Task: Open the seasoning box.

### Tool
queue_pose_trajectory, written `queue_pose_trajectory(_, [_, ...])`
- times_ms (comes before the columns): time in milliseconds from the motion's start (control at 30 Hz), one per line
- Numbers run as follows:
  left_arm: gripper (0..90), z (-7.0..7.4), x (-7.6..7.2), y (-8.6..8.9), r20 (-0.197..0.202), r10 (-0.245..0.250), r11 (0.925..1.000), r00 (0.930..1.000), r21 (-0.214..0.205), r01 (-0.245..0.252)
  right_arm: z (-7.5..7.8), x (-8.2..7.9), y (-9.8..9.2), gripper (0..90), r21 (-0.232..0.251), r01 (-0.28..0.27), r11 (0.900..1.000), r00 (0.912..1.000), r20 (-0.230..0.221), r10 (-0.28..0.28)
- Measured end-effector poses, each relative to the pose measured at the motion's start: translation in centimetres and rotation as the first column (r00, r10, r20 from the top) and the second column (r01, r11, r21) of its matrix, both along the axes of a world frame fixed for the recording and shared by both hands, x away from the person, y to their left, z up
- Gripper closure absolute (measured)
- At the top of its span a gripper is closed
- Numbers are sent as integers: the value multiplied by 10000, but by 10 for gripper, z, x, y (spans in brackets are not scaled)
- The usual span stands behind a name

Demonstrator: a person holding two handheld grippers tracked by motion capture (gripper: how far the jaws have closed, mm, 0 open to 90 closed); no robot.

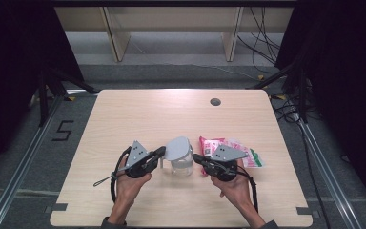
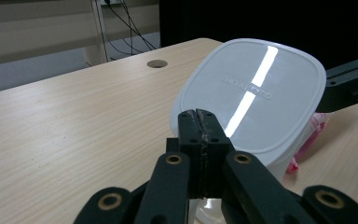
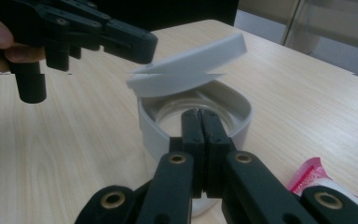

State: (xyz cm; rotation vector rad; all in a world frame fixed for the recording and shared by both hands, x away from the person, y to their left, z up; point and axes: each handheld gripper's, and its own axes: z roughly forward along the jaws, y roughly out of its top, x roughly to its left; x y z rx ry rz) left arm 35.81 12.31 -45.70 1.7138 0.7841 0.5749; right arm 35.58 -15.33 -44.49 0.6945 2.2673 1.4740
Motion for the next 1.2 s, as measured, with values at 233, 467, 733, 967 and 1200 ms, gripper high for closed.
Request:
queue_pose_trajectory(233, [891,0,-1,1,-39,7,10000,10000,22,-7,1,-1,8,900,-159,79,9998,9995,-291,-84])
queue_pose_trajectory(467, [712,4,-4,6,26,-311,9987,9995,-413,312,0,2,12,900,65,55,10000,9996,-266,-53])
queue_pose_trajectory(733, [489,2,-24,25,-389,-425,9990,9983,-155,419,-1,4,16,900,21,-28,10000,10000,-44,28])
queue_pose_trajectory(967, [359,-17,-33,22,-981,-326,9985,9946,398,367,3,4,24,900,195,-28,9998,10000,43,27])
queue_pose_trajectory(1200, [328,-34,-42,23,-1469,-195,9988,9890,418,259,9,0,36,900,87,-327,9994,9993,165,325])
